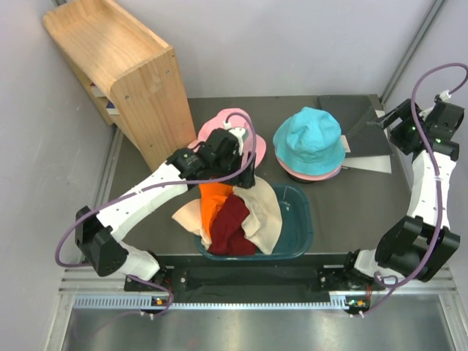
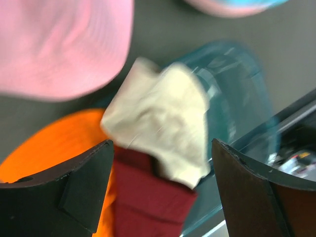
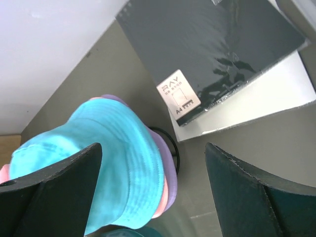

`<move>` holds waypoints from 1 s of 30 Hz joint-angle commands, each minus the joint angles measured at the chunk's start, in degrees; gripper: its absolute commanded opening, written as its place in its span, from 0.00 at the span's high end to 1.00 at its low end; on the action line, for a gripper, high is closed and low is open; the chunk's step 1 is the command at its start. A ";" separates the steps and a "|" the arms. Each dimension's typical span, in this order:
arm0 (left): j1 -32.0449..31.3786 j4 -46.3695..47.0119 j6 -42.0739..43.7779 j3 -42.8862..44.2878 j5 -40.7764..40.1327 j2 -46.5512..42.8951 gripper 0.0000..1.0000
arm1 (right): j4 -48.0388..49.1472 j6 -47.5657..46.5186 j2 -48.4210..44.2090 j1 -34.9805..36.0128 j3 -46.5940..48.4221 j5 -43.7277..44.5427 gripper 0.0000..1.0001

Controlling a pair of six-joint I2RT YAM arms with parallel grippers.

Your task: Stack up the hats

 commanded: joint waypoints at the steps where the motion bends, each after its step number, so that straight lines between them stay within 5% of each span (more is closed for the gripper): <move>1: -1.19 -7.26 3.14 -3.32 -5.78 -1.56 0.16 | 2.09 0.12 -5.39 1.39 -0.06 2.71 0.16; 20: -1.10 2.41 7.01 0.54 -5.78 13.21 0.17 | 2.70 -0.76 -10.49 1.65 -5.96 -0.10 0.16; 26: -1.10 4.61 6.22 -0.78 -6.22 13.92 0.44 | 3.06 -0.41 -9.26 1.74 -5.17 -0.63 0.16; 30: -1.02 5.67 6.31 -1.57 -6.57 13.65 0.72 | 2.79 -0.67 -8.73 1.74 -2.37 0.77 0.16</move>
